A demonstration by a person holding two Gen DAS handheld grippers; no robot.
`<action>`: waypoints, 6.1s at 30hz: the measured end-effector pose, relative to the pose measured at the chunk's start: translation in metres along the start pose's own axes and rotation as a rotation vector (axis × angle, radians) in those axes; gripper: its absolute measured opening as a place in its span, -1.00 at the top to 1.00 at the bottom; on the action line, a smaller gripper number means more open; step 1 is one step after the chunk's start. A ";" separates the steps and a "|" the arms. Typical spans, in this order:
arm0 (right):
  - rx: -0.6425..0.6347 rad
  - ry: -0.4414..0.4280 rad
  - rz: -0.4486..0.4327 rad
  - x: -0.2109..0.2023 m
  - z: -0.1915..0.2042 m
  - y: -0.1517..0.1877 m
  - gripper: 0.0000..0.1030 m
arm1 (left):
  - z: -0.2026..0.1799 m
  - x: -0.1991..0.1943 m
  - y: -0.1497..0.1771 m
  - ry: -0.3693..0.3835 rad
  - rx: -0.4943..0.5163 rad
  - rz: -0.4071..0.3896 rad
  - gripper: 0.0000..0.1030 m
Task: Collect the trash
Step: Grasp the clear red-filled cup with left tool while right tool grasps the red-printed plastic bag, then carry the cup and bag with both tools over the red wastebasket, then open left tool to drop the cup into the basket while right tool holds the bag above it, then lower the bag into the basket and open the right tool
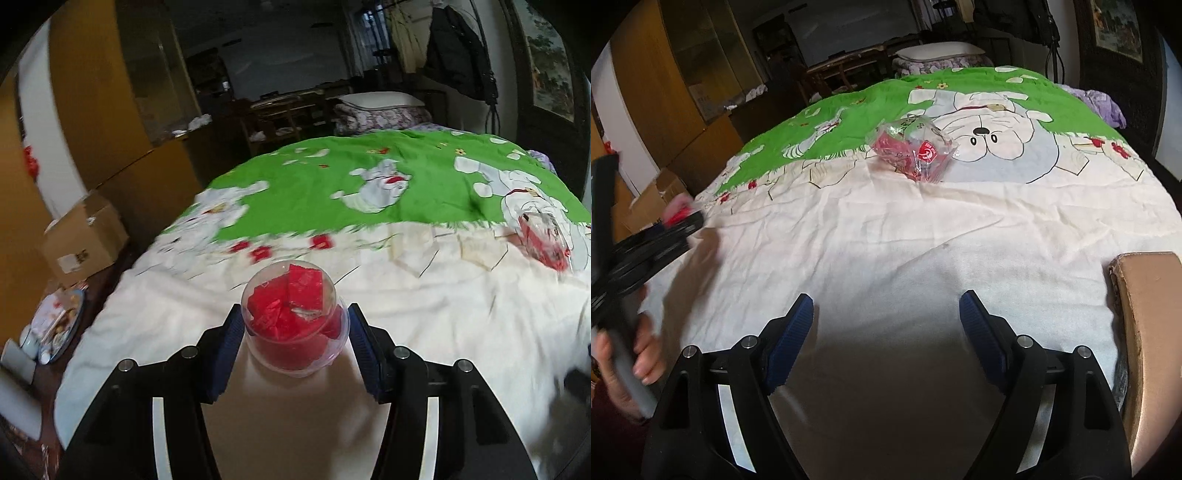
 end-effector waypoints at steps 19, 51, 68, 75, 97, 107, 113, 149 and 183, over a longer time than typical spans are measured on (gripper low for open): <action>0.034 0.215 -0.066 0.067 0.015 -0.102 -0.66 | 0.084 -0.063 0.040 -0.067 -0.131 0.013 -0.09; -0.085 -0.160 -0.231 -0.121 0.100 -0.032 0.96 | 0.089 -0.197 0.055 -0.095 -0.151 -0.107 -0.09; -0.238 -0.414 -0.202 -0.212 0.189 0.040 0.96 | 0.151 -0.285 0.121 -0.227 -0.240 -0.113 -0.10; -0.305 -0.460 -0.170 -0.222 0.229 0.065 0.96 | 0.190 -0.298 0.153 -0.264 -0.304 -0.090 -0.10; -0.497 -0.503 -0.027 -0.198 0.341 0.125 0.96 | 0.296 -0.248 0.244 -0.276 -0.488 0.059 -0.10; -0.562 -0.513 0.029 -0.182 0.374 0.146 0.96 | 0.319 -0.220 0.281 -0.270 -0.544 0.132 -0.10; -0.593 -0.521 0.061 -0.174 0.388 0.158 0.96 | 0.325 -0.207 0.303 -0.264 -0.572 0.177 -0.09; -0.640 -0.533 0.141 -0.157 0.410 0.187 0.96 | 0.337 -0.177 0.355 -0.188 -0.666 0.286 -0.47; -0.956 -0.591 0.312 -0.134 0.507 0.296 0.95 | 0.363 -0.275 0.413 -0.407 -0.708 0.357 -0.72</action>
Point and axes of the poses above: each gripper's, at about its wrist camera, not at the fingertips, and x roughly the way its jaws point, z to its left, y to its underside, the point moved 6 cm from there along x, roughly the way its jaws point, and after that the axes turned 12 degrees about y, right-handed, at the moved point
